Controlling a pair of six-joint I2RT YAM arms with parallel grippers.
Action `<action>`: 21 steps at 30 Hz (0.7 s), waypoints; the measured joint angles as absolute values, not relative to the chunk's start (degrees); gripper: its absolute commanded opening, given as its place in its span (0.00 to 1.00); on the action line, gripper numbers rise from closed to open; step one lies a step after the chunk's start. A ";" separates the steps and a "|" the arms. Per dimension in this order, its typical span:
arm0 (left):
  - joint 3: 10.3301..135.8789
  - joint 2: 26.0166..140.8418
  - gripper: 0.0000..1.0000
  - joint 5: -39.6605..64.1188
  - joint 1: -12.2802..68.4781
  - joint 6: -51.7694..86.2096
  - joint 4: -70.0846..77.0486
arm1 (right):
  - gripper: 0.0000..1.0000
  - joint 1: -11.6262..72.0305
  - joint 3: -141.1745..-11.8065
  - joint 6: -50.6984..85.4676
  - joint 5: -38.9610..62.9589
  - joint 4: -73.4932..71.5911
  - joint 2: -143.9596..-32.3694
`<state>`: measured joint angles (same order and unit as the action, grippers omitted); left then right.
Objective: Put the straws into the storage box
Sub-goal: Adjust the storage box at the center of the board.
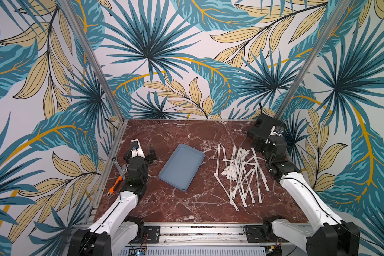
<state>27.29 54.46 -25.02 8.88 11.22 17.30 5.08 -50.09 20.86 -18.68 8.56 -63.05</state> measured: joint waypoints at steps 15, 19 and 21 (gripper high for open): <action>53.49 71.70 0.92 -9.23 9.80 22.04 -26.61 | 0.65 33.61 -60.45 33.12 -10.02 40.23 -75.35; 53.58 79.59 0.91 -6.15 10.55 23.09 -28.25 | 0.76 39.66 -65.95 38.81 -11.05 39.62 -85.84; 53.58 80.82 0.90 -5.56 11.25 23.92 -28.95 | 0.78 41.19 -68.73 42.52 -10.83 37.32 -90.65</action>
